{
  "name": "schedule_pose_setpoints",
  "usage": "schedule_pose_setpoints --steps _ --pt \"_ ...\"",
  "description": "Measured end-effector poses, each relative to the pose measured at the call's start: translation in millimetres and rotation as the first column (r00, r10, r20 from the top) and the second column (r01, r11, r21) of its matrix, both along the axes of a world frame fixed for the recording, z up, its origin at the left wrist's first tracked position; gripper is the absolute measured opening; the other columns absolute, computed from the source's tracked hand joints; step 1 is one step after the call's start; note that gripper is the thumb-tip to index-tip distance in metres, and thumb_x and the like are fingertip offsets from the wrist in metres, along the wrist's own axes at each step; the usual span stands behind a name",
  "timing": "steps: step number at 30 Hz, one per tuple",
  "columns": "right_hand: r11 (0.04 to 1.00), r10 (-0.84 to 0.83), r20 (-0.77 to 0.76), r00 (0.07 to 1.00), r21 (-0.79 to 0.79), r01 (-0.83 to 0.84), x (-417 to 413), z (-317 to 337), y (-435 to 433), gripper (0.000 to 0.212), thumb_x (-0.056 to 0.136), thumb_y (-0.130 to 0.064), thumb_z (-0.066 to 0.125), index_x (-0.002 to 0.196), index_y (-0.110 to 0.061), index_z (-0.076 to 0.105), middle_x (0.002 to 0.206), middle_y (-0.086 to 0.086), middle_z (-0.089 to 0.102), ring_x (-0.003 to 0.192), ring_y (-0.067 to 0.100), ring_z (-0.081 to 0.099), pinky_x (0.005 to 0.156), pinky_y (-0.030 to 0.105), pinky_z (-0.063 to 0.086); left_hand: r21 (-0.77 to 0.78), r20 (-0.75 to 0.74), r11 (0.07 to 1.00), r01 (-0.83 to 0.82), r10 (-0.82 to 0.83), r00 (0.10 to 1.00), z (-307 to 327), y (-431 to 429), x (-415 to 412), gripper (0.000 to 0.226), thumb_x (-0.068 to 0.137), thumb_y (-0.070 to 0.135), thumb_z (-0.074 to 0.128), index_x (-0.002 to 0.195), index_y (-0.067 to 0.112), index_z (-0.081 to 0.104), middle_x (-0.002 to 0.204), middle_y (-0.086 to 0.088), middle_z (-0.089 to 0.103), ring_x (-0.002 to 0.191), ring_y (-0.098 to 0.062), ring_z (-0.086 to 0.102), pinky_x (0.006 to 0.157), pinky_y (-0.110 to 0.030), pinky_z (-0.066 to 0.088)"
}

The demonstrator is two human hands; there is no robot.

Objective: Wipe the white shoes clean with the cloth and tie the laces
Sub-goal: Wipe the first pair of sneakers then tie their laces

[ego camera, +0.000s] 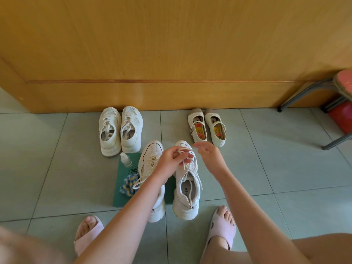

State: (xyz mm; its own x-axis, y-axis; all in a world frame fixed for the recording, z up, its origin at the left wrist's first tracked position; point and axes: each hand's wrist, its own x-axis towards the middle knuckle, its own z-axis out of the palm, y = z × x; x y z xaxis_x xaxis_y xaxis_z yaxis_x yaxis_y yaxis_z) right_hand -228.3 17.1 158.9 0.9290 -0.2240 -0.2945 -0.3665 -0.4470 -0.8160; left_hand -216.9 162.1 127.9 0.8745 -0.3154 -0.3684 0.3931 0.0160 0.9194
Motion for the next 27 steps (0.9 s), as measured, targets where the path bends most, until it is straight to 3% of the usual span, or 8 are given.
schedule_pose_setpoints --steps 2,5,12,15,18,21,23,27 --pt "0.998 -0.066 0.035 0.997 0.009 0.065 1 -2 -5 0.018 0.093 -0.016 0.052 0.105 -0.01 0.063 0.102 0.002 0.061 0.087 0.013 0.056 0.072 0.02 0.042 -0.028 -0.029 0.999 -0.027 0.026 0.999 -1 0 0 0.01 0.091 0.008 0.059 0.1 0.011 0.06 0.082 0.001 0.074 0.073 -0.011 0.068 0.079 -0.029 0.055" --pt "1.0 0.025 -0.022 0.999 0.006 -0.025 0 -4 -7 0.014 0.092 -0.02 0.057 0.097 -0.009 0.065 0.084 -0.002 0.061 0.071 0.008 0.053 0.06 0.016 0.04 -0.031 -0.072 0.997 -0.065 0.063 0.995 -3 0 2 0.02 0.088 0.009 0.062 0.106 0.005 0.056 0.082 -0.002 0.074 0.074 -0.014 0.069 0.082 -0.033 0.056" --pt "0.981 0.191 -0.09 0.977 0.047 -0.188 -5 -10 -7 0.023 0.09 -0.024 0.061 0.108 -0.009 0.063 0.096 -0.001 0.064 0.084 0.013 0.06 0.072 0.018 0.048 0.018 -0.079 0.999 -0.033 0.034 0.996 -9 4 3 0.004 0.087 0.01 0.064 0.091 0.013 0.064 0.08 -0.001 0.074 0.08 -0.018 0.07 0.085 -0.035 0.055" --pt "0.998 0.049 -0.001 0.999 0.027 -0.049 -5 -11 -8 0.024 0.083 -0.022 0.069 0.104 -0.013 0.059 0.097 -0.003 0.059 0.083 0.013 0.058 0.074 0.023 0.049 0.008 -0.086 0.999 -0.04 0.04 0.996 -9 4 3 0.005 0.086 0.01 0.065 0.089 0.014 0.066 0.08 -0.001 0.074 0.078 -0.016 0.07 0.088 -0.037 0.054" --pt "0.987 0.144 -0.031 0.989 0.077 -0.141 -6 -8 -6 0.014 0.089 -0.016 0.062 0.099 -0.007 0.064 0.083 -0.001 0.063 0.071 0.008 0.056 0.062 0.01 0.045 -0.003 -0.089 0.999 -0.043 0.042 0.995 -9 4 2 0.006 0.086 0.01 0.065 0.089 0.014 0.068 0.082 -0.004 0.074 0.08 -0.018 0.07 0.089 -0.038 0.054" --pt "0.972 0.212 -0.079 0.974 0.122 -0.202 -7 -8 -5 0.022 0.091 -0.018 0.059 0.109 -0.008 0.066 0.096 -0.003 0.066 0.081 0.0 0.058 0.064 0.003 0.043 -0.017 -0.087 0.999 -0.029 0.027 0.996 -7 4 1 0.008 0.086 0.01 0.065 0.091 0.013 0.069 0.083 -0.007 0.073 0.083 -0.021 0.07 0.087 -0.035 0.055" --pt "0.963 0.235 -0.107 0.966 0.16 -0.216 -8 -8 -5 0.02 0.09 -0.02 0.062 0.106 -0.01 0.067 0.096 -0.005 0.068 0.085 -0.002 0.06 0.067 0.005 0.043 -0.01 -0.086 1.0 -0.027 0.026 0.996 -8 5 0 0.008 0.085 0.009 0.066 0.091 0.014 0.07 0.083 -0.006 0.073 0.084 -0.021 0.07 0.088 -0.036 0.055" --pt "0.969 0.206 -0.082 0.975 0.156 -0.191 -3 -5 -9 0.014 0.082 -0.015 0.071 0.091 -0.009 0.062 0.081 0.004 0.067 0.069 0.012 0.061 0.068 0.019 0.048 0.003 -0.074 0.998 -0.069 0.069 0.995 -9 6 0 0.011 0.082 0.004 0.068 0.084 0.014 0.071 0.08 -0.006 0.073 0.081 -0.023 0.069 0.092 -0.042 0.052"
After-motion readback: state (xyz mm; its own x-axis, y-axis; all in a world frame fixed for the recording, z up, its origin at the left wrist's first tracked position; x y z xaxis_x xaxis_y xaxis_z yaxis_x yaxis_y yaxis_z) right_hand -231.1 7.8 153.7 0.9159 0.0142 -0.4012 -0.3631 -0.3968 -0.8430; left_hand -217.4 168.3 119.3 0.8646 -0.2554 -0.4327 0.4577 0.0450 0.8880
